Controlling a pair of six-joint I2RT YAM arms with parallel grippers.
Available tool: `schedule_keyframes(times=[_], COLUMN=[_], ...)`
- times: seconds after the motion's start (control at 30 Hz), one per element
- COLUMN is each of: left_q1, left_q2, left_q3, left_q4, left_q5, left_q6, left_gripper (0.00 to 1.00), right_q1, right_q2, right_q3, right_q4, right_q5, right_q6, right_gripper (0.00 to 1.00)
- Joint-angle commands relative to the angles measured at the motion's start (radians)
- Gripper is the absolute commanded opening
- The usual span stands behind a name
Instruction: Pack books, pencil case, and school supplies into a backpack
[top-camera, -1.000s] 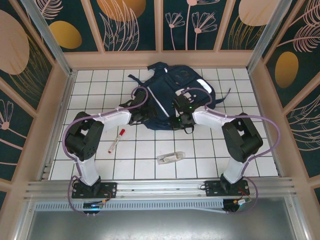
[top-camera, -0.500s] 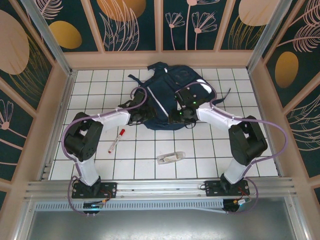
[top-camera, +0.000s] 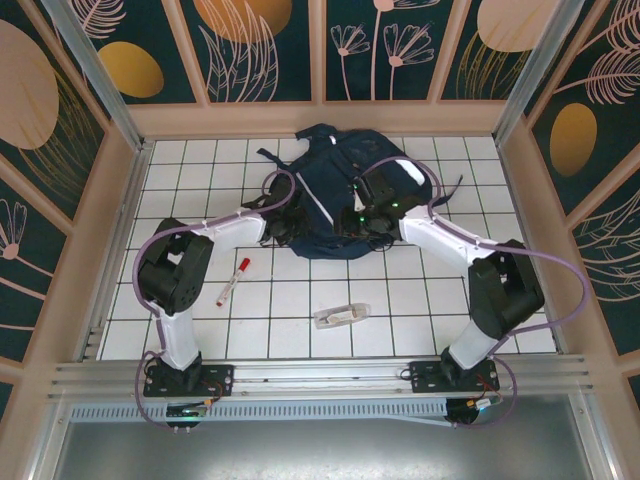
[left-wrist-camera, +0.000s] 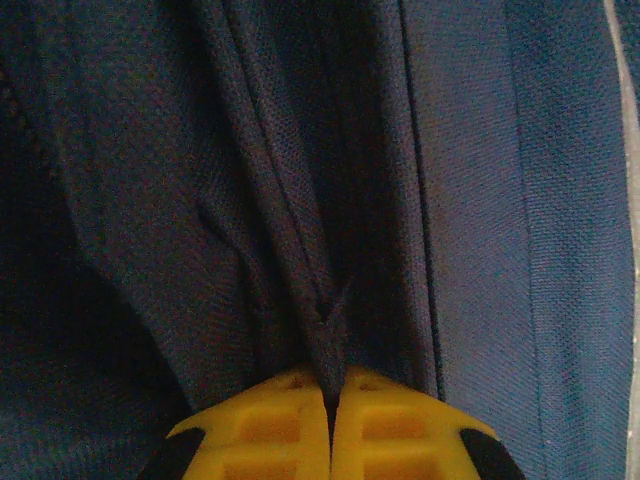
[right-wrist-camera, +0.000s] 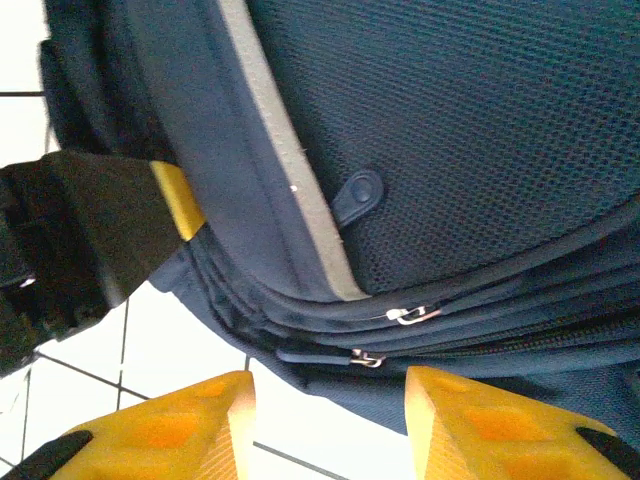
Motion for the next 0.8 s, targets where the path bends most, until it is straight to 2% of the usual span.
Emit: schedule_keyframes(times=[0.0, 0.1, 0.2, 0.27, 0.4, 0.57, 0.77], left_q1=[-0.003, -0.003, -0.004, -0.003, -0.003, -0.004, -0.003], left_q2=[-0.071, -0.107, -0.124, -0.124, -0.117, -0.129, -0.138], left_q3=[0.067, 0.097, 0.107, 0.116, 0.143, 0.154, 0.143], left_q4=[-0.077, -0.068, -0.042, -0.033, -0.051, -0.059, -0.034], left_q5=[0.019, 0.057, 0.100, 0.119, 0.135, 0.137, 0.165], left_q6=[0.002, -0.028, -0.057, -0.058, -0.035, -0.023, -0.028], left_gripper=[0.00, 0.00, 0.00, 0.00, 0.00, 0.00, 0.00], right_q1=[0.008, 0.024, 0.060, 0.085, 0.114, 0.123, 0.129], right_q2=[-0.032, -0.029, -0.027, -0.019, 0.019, 0.060, 0.131], right_q3=[-0.038, -0.042, -0.048, -0.038, 0.001, 0.046, 0.110], right_q4=[0.020, 0.014, 0.031, 0.022, -0.026, -0.076, -0.113], right_q5=[-0.052, -0.031, 0.002, 0.055, 0.146, 0.258, 0.340], right_q6=[-0.033, -0.019, 0.031, 0.072, 0.113, 0.144, 0.187], right_gripper=[0.43, 0.45, 0.54, 0.56, 0.57, 0.52, 0.52])
